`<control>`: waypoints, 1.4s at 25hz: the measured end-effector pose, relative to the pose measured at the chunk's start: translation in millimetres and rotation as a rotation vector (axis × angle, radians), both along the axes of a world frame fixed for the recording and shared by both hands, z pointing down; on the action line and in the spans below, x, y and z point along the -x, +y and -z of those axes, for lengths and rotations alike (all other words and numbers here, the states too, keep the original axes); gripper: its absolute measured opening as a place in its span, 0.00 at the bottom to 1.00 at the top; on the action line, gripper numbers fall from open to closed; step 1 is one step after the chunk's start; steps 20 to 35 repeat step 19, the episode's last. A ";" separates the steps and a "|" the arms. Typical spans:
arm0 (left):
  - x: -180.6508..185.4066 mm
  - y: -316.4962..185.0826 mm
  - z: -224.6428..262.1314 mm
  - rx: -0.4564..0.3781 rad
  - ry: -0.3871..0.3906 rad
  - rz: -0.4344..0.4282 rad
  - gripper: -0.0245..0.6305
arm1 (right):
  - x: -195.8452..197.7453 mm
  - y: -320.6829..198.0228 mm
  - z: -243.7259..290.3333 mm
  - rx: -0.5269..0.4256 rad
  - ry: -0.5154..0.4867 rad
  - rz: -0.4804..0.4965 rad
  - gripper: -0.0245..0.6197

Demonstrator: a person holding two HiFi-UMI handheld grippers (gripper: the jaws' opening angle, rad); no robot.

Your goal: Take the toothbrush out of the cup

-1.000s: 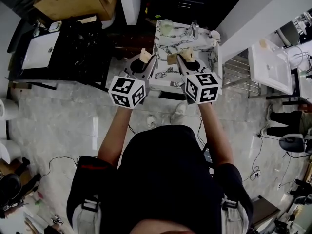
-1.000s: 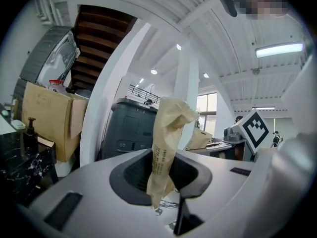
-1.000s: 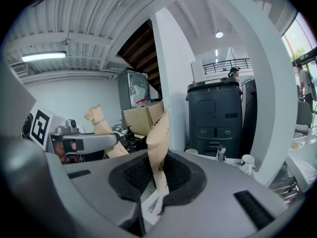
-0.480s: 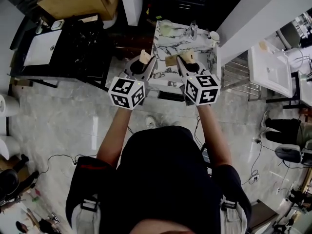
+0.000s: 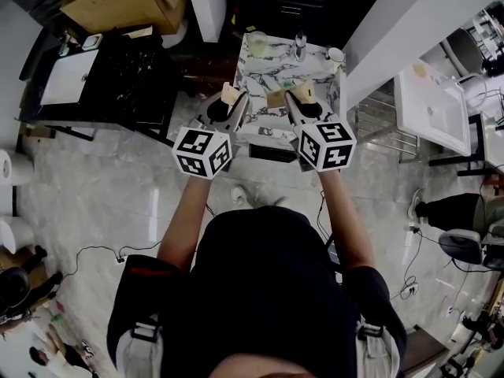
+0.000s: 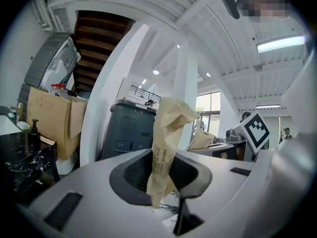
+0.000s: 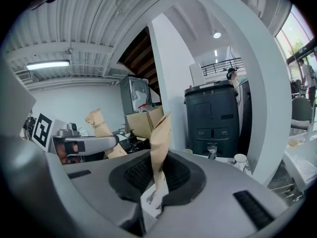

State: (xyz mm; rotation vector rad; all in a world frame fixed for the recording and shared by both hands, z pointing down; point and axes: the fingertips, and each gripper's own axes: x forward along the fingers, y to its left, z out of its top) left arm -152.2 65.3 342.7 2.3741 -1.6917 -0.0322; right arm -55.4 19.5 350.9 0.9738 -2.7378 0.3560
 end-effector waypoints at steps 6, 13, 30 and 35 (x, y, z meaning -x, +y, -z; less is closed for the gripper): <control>-16.1 8.2 2.5 -0.001 -0.011 0.014 0.18 | -14.1 5.2 1.0 0.002 -0.009 0.014 0.13; -20.2 13.5 6.2 -0.008 -0.016 0.034 0.18 | -19.4 8.1 5.4 -0.009 -0.012 0.032 0.13; -29.7 15.1 8.5 -0.002 -0.016 0.029 0.18 | -25.5 10.4 7.1 -0.005 -0.011 0.036 0.13; -29.7 15.1 8.5 -0.002 -0.016 0.029 0.18 | -25.5 10.4 7.1 -0.005 -0.011 0.036 0.13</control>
